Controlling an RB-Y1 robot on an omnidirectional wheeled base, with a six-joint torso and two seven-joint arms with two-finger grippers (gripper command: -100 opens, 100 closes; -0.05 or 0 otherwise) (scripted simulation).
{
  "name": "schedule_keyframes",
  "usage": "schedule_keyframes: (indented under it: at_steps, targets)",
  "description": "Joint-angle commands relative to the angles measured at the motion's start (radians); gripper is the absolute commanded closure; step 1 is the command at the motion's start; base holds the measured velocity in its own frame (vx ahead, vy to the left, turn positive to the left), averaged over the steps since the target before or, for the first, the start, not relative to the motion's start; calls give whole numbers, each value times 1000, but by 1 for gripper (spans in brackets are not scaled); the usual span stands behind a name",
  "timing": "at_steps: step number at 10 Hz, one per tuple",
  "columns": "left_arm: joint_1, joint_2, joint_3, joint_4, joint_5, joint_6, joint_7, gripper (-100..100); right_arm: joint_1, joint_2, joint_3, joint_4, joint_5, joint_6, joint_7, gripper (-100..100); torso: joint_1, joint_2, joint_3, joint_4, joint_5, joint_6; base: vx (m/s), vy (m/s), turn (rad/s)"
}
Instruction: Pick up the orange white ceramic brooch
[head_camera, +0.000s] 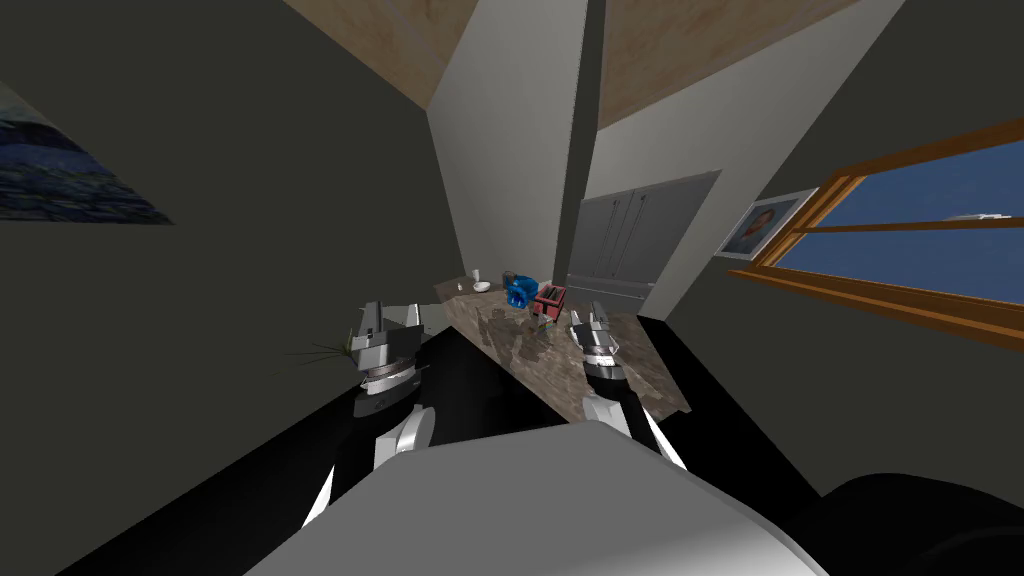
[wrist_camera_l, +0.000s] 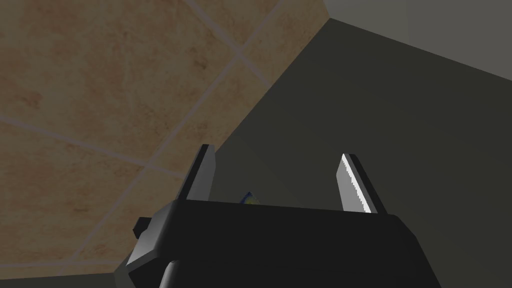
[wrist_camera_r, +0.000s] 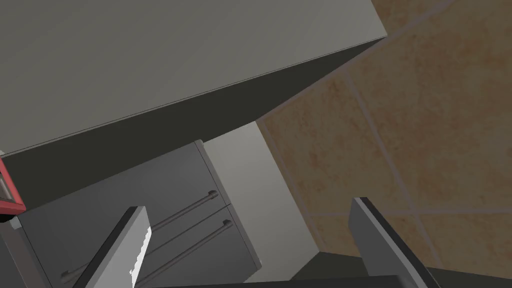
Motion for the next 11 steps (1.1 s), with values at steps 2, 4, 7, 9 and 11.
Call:
schedule_keyframes:
  at_steps: [2, 4, 7, 9, 11]
  targets:
    - [0, 0, 0, 0, 0, 0, 0, 0, -44, -67, 4, 32, 3, 52, -43, -100, 4, 0, 0, 0, 1, 0, -3, 107, -41]
    - [0, 0, 0, 0, 0, 0, 0, 0, -90, -121, 7, 67, 4, 109, -90, -100, 11, 0, 0, 0, 2, 0, -15, 208, -54]
    - [0, 0, 0, 0, 0, 0, 0, 0, -149, -184, 11, 114, 4, 184, -150, -100, 16, 0, 0, 0, 4, 0, -7, 208, -61]
    - [0, 0, 0, 0, 0, 0, 0, 0, -184, -218, 12, 141, 3, 227, -184, -100, 11, -1, 0, 0, 2, 0, -5, 134, -38]
    - [0, 0, 0, 0, 0, 0, 0, 0, -220, -253, 13, 172, 1, 274, -221, -100, 8, -1, -1, 0, 2, 0, 3, 120, -49]
